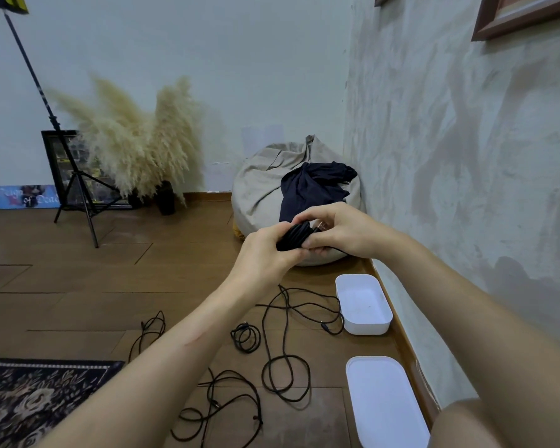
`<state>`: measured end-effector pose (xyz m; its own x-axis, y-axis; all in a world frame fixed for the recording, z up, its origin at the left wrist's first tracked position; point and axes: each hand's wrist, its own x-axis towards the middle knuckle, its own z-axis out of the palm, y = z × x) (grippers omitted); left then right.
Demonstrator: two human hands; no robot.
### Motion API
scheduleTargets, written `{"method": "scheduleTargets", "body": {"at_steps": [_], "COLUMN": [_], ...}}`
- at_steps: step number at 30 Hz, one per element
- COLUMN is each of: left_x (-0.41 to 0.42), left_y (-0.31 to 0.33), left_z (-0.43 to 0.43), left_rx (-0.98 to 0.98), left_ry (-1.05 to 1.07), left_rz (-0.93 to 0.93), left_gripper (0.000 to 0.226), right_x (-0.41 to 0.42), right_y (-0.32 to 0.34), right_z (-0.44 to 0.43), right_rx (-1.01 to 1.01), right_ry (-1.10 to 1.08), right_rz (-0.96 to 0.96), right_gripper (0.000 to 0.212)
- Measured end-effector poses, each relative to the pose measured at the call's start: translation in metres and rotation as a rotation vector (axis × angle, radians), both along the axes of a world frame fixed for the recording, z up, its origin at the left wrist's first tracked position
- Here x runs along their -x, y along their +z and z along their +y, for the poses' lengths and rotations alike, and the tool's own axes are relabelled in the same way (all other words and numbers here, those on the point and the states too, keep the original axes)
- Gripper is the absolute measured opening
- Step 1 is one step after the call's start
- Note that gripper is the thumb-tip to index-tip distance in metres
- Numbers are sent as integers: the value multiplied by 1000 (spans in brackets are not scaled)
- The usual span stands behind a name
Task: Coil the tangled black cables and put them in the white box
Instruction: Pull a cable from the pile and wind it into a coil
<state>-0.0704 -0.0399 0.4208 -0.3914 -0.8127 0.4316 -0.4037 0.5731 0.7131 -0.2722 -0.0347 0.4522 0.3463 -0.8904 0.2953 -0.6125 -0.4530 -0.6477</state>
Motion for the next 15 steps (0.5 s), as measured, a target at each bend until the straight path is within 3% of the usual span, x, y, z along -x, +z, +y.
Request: {"method": "scheduleTargets", "body": {"at_steps": [9,15], "left_x": [-2,-1], "left_y": [12,7], "left_z": [8,5], "left_rx": [153,-133], "left_ry": [13,-87], "left_rz": [-72,31], "left_gripper": [17,28], "right_x": [-2,3], "right_y": [15,14], "right_z": [11,9], "right_rx": [-85,-153], "right_ry": [30,12], "right_rz": [-120,-77], "right_gripper": [31,33]}}
